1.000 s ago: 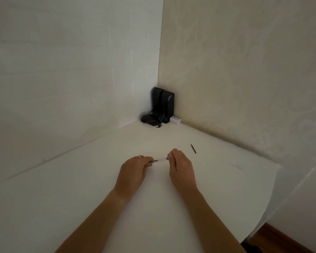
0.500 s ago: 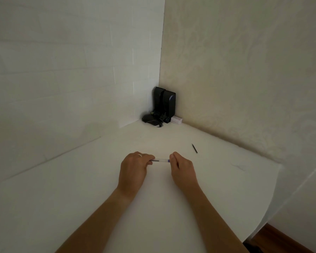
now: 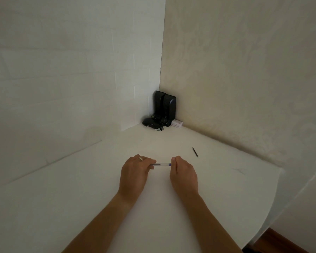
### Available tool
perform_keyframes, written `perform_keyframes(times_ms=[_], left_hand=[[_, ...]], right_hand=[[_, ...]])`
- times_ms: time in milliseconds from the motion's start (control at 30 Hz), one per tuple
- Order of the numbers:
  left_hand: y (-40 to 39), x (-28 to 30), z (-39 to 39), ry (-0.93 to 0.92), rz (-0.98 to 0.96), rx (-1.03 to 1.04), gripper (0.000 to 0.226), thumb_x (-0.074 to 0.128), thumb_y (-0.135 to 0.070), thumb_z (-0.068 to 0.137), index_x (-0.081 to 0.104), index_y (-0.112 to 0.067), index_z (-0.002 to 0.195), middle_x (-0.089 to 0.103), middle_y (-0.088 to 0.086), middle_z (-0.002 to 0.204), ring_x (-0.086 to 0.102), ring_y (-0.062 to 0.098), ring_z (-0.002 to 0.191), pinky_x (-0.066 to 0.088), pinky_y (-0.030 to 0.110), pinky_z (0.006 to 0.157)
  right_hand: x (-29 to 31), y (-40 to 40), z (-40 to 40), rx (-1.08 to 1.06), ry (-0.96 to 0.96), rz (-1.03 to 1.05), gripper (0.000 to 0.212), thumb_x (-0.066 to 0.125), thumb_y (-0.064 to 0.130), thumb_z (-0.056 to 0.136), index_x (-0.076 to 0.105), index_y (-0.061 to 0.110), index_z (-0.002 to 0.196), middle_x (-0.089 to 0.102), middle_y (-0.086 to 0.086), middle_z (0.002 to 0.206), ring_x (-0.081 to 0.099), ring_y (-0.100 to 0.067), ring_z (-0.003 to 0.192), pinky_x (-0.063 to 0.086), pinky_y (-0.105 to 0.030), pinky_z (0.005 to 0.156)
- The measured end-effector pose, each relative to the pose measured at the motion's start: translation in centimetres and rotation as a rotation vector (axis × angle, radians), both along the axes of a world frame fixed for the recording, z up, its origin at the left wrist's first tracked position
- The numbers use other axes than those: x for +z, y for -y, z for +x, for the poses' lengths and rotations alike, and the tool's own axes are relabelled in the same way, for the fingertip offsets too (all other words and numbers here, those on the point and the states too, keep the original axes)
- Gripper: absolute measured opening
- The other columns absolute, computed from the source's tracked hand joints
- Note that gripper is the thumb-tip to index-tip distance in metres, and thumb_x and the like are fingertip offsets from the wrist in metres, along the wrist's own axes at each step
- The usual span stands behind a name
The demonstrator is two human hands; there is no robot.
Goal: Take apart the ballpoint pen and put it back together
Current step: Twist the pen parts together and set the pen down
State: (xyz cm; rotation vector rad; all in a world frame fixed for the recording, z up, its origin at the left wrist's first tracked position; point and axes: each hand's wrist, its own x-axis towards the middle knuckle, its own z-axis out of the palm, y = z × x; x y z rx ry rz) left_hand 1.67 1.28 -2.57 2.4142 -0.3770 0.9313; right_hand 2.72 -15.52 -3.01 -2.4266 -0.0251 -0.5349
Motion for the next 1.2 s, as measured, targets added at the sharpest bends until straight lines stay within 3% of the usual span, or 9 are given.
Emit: perform_keyframes(times_ms=[167, 300, 500, 600, 733, 900, 1000, 1100, 1200], left_hand=[[0.2, -0.1, -0.1, -0.027, -0.028, -0.033, 0.02, 0.081, -0.014, 0.076, 0.077, -0.024, 0.093, 0.074, -0.008, 0.079, 0.065, 0.013, 0.073, 0.044, 0.022, 0.069], [-0.2, -0.4, 0.2, -0.067, -0.064, -0.029, 0.023, 0.078, -0.019, 0.079, 0.076, -0.023, 0.102, 0.076, -0.005, 0.09, 0.067, 0.016, 0.086, 0.043, 0.022, 0.077], [-1.3, -1.4, 1.1, -0.137, -0.089, -0.032, 0.024, 0.065, -0.011, 0.088, 0.071, -0.024, 0.107, 0.07, -0.006, 0.1, 0.062, 0.015, 0.096, 0.049, 0.03, 0.083], [-1.5, -1.7, 1.3, -0.14, -0.113, -0.06, 0.025, 0.065, -0.008, 0.086, 0.073, -0.022, 0.105, 0.063, -0.007, 0.097, 0.057, 0.01, 0.092, 0.048, 0.024, 0.08], [-1.5, -2.1, 1.4, -0.173, -0.07, -0.052, 0.023, 0.068, -0.007, 0.084, 0.074, -0.022, 0.099, 0.066, -0.008, 0.091, 0.058, 0.014, 0.088, 0.049, 0.033, 0.078], [-1.6, -2.6, 1.8, -0.215, -0.063, -0.043, 0.016, 0.071, -0.012, 0.084, 0.071, -0.024, 0.095, 0.066, -0.009, 0.086, 0.058, 0.014, 0.088, 0.05, 0.032, 0.08], [-1.6, -2.7, 2.0, -0.213, -0.062, -0.041, 0.013, 0.071, -0.014, 0.085, 0.071, -0.024, 0.093, 0.065, -0.008, 0.088, 0.056, 0.014, 0.089, 0.051, 0.033, 0.078], [-1.6, -2.8, 2.1, -0.229, -0.064, -0.05, 0.016, 0.07, -0.013, 0.085, 0.072, -0.026, 0.094, 0.065, -0.008, 0.09, 0.055, 0.013, 0.091, 0.051, 0.033, 0.079], [-1.5, -2.9, 2.2, -0.225, -0.059, -0.055, 0.019, 0.067, -0.01, 0.085, 0.072, -0.027, 0.093, 0.064, -0.008, 0.091, 0.054, 0.013, 0.092, 0.051, 0.033, 0.079]], right_hand=[[-0.5, -0.4, -0.3, 0.286, 0.303, -0.235, 0.019, 0.048, 0.031, 0.098, 0.061, 0.021, 0.107, 0.062, 0.008, 0.1, 0.053, -0.012, 0.089, 0.042, -0.026, 0.077], [-1.2, -0.3, 0.5, 0.293, 0.359, -0.224, 0.011, 0.054, 0.023, 0.098, 0.065, 0.021, 0.097, 0.063, 0.007, 0.087, 0.053, -0.014, 0.077, 0.046, -0.03, 0.068], [-1.3, 0.6, 0.8, 0.212, 0.259, -0.052, 0.008, 0.062, 0.016, 0.093, 0.066, 0.022, 0.096, 0.067, 0.006, 0.091, 0.061, -0.017, 0.082, 0.052, -0.035, 0.073], [-1.4, 0.7, 1.0, 0.177, 0.242, -0.048, 0.011, 0.065, 0.012, 0.09, 0.067, 0.022, 0.093, 0.067, 0.008, 0.095, 0.061, -0.016, 0.086, 0.053, -0.036, 0.076], [-1.9, 0.8, 1.1, 0.142, 0.189, -0.106, 0.01, 0.069, 0.012, 0.085, 0.07, 0.021, 0.09, 0.064, 0.006, 0.097, 0.057, -0.018, 0.089, 0.051, -0.035, 0.078], [-2.1, 0.7, 1.2, 0.117, 0.112, -0.192, 0.012, 0.061, 0.021, 0.089, 0.072, 0.023, 0.094, 0.063, 0.004, 0.099, 0.056, -0.019, 0.092, 0.048, -0.033, 0.08], [-1.8, 1.1, 1.6, 0.123, 0.062, -0.073, 0.015, 0.058, 0.019, 0.091, 0.07, 0.023, 0.098, 0.064, 0.005, 0.101, 0.057, -0.017, 0.097, 0.049, -0.033, 0.085], [-1.0, 2.5, 2.2, -0.105, 0.13, 0.126, 0.017, 0.06, 0.009, 0.09, 0.07, 0.016, 0.103, 0.065, -0.005, 0.107, 0.057, -0.027, 0.106, 0.046, -0.034, 0.089], [-1.0, 4.6, 2.8, -0.437, 0.028, 0.026, 0.03, 0.056, 0.018, 0.095, 0.063, 0.014, 0.124, 0.052, -0.007, 0.139, 0.042, -0.032, 0.128, 0.039, -0.044, 0.1]])
